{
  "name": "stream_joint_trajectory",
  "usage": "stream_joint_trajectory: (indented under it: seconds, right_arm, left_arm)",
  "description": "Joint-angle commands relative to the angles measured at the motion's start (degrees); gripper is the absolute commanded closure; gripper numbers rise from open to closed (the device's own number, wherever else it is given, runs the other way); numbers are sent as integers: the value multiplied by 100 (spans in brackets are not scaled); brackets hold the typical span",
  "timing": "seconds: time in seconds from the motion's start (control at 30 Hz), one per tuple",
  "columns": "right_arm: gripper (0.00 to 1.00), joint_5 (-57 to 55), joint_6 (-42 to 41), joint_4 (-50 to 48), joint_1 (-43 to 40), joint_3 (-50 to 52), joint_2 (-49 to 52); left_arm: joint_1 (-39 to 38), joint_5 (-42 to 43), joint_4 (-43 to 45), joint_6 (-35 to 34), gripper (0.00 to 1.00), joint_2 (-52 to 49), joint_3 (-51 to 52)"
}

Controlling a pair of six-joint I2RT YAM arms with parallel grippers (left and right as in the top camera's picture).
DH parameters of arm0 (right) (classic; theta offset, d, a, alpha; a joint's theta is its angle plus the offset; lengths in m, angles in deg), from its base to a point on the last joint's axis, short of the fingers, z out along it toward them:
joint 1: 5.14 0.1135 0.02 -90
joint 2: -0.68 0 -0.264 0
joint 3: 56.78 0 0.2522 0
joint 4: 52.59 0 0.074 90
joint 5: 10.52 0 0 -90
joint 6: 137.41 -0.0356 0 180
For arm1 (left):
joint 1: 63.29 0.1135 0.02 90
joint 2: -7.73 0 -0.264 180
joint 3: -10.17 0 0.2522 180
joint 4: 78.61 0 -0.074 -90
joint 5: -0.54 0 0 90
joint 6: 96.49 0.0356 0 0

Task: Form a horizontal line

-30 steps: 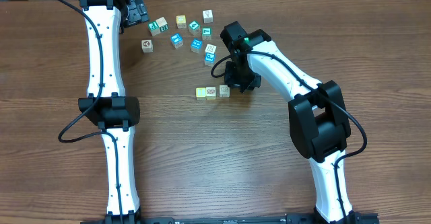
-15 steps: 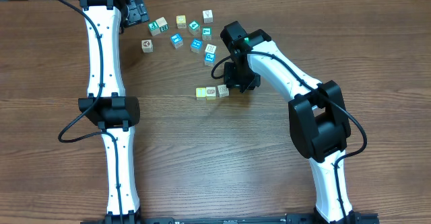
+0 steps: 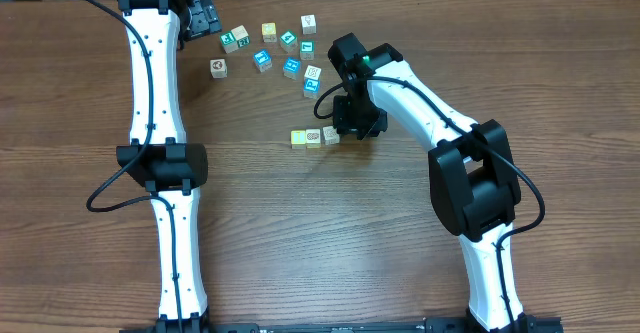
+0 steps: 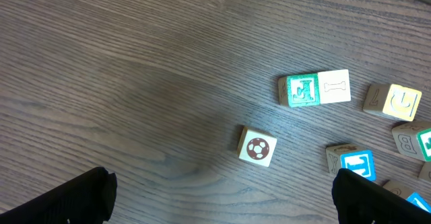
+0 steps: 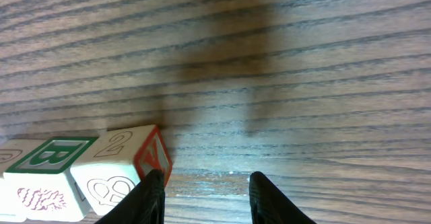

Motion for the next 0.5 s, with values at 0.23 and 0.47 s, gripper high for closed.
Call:
stream_joint_trajectory:
  seconds: [0.23, 0.47]
  right_arm:
    - [62, 245, 37, 48, 28, -155, -229]
    - [61, 197, 39, 13, 26, -155, -229]
  left_arm:
    - [9, -55, 7, 70, 0, 170, -101]
    - [9, -55, 7, 70, 0, 170, -101]
